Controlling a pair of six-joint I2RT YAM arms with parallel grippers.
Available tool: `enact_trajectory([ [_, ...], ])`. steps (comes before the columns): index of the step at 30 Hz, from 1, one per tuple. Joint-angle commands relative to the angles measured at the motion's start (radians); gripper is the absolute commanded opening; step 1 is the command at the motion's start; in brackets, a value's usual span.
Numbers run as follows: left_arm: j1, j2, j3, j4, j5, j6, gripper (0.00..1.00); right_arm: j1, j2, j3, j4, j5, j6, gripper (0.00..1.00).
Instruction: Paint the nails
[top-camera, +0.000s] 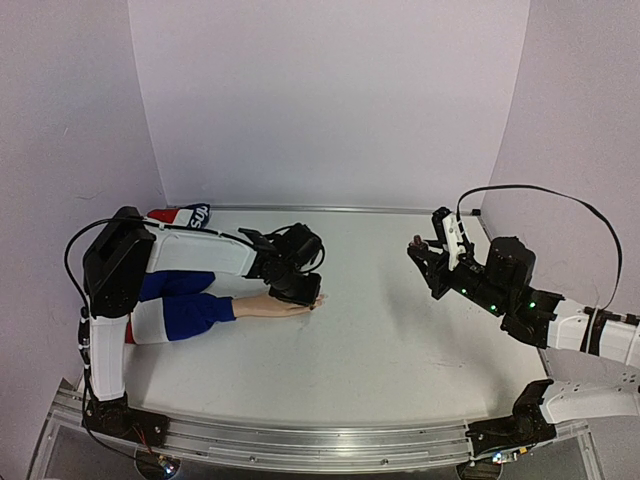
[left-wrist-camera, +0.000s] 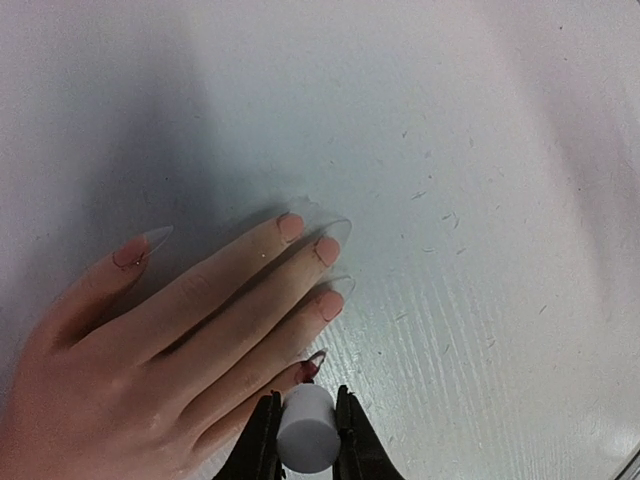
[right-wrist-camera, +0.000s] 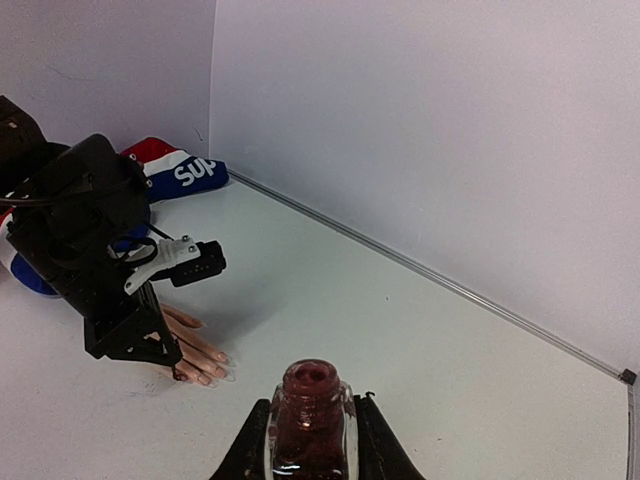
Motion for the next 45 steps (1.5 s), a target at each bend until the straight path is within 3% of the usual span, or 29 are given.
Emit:
enact_trajectory([
  [1,0.006,0.009,0.047,-0.003,-0.020,0.002,0.00,-0.003,-0.002,0.014,0.067,-0.002,-0.002,0.00],
  [45,0.012,0.033,0.075,-0.003,-0.035,0.020,0.00,-0.002,0.002,0.013,0.068,-0.002,-0.002,0.00],
])
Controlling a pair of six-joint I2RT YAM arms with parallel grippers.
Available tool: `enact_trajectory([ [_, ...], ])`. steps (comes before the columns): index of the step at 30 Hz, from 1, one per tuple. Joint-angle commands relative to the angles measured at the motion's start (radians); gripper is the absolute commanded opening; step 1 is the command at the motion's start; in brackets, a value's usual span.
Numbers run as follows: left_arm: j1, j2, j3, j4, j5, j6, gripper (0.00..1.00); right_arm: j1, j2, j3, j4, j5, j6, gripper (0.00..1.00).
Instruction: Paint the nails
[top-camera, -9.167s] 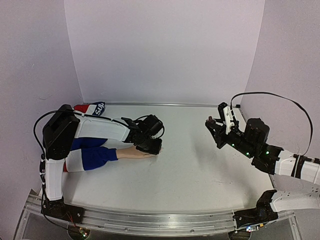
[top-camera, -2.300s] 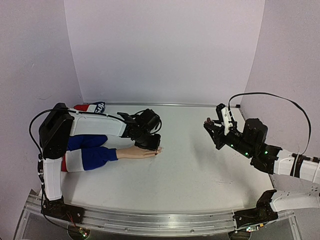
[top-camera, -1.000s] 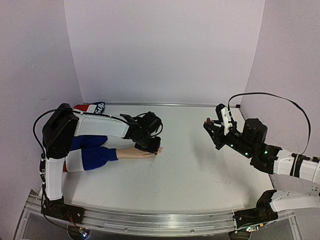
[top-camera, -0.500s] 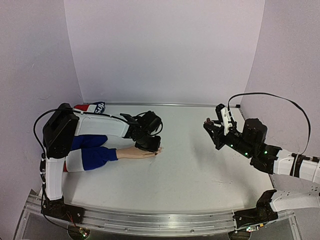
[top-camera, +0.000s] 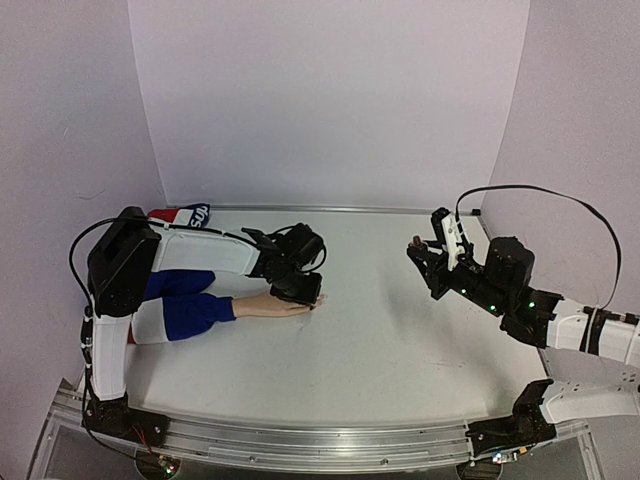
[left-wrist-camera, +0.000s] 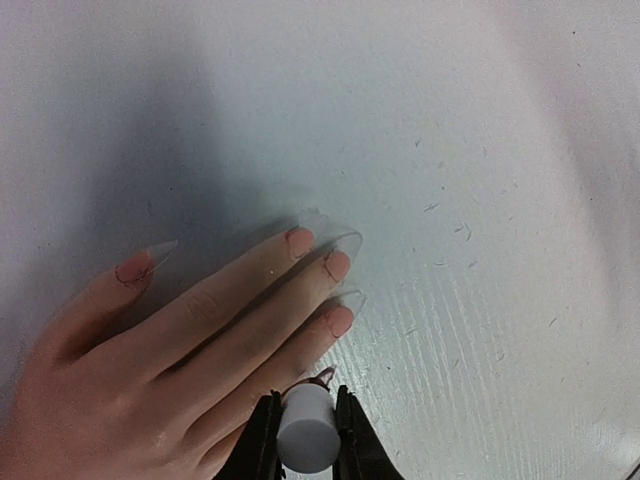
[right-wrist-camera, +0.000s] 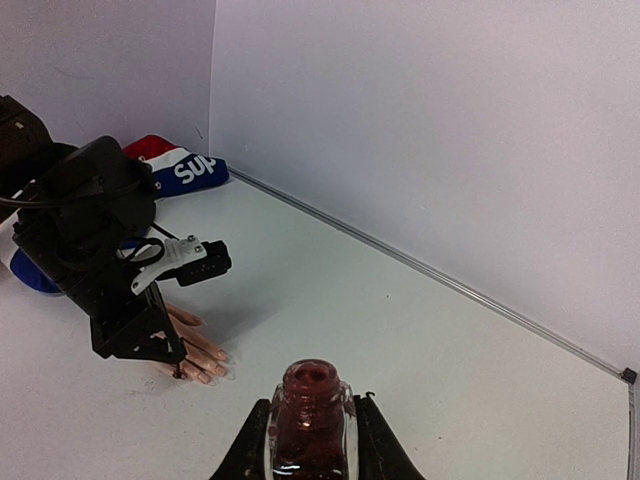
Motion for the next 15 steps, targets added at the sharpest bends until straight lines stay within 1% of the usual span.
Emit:
enact_trajectory([
  [1,0.007,0.005,0.049,0.010,-0.024,0.019,0.00,-0.003,-0.003,0.013,0.068,-0.002,-0.002,0.00],
  [15,0.006,0.021,0.072,0.010,-0.007,0.028,0.00,-0.003,-0.006,0.012,0.069,-0.001,-0.002,0.00],
])
